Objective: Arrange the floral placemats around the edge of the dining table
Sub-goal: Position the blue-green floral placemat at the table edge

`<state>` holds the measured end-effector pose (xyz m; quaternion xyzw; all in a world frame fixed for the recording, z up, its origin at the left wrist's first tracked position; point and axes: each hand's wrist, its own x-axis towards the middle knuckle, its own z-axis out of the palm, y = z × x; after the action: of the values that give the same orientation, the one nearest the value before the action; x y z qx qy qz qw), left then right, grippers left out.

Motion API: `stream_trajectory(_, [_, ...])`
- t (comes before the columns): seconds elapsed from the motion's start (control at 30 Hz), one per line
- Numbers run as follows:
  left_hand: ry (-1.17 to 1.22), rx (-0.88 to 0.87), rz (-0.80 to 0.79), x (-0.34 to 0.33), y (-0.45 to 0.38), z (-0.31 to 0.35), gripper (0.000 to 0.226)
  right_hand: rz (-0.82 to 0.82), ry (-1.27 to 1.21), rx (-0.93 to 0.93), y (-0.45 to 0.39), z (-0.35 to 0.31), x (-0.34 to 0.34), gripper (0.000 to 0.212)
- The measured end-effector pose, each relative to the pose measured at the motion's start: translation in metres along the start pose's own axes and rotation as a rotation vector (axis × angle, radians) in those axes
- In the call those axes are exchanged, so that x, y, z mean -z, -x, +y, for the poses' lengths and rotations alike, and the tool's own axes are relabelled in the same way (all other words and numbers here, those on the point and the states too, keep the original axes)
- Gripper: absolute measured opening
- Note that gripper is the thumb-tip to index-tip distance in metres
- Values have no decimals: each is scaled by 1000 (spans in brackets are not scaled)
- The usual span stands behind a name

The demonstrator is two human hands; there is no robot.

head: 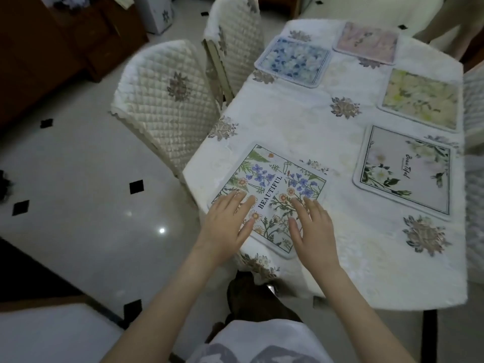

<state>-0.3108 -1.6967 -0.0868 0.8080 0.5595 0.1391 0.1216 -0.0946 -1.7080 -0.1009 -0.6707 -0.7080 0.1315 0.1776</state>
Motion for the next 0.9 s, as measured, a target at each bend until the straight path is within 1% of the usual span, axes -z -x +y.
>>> stream_trajectory(0.2, [-2, -100, -71, -19, -62, -42, 48, -61, 14, -165, -41, 7, -36, 45])
stream_trajectory(0.43, [-28, -147, -141, -28, -124, -78, 57, -12, 14, -352, -77, 10, -53, 44])
stream_trajectory(0.53, [-6, -121, -167, -38, -141, -91, 59, -13, 21, -456, -82, 13, -61, 47])
stream_trajectory(0.67, [33, -41, -232, -59, -156, -108, 64, -68, 56, -640, -81, 16, -76, 54])
stream_trajectory(0.8, [-17, 32, -340, -77, -160, -120, 73, -126, 105, -833, -79, 13, -86, 62])
stream_trajectory(0.9, [-60, 39, -363, -83, -158, -126, 75, -123, 108, -900, -79, 7, -92, 62])
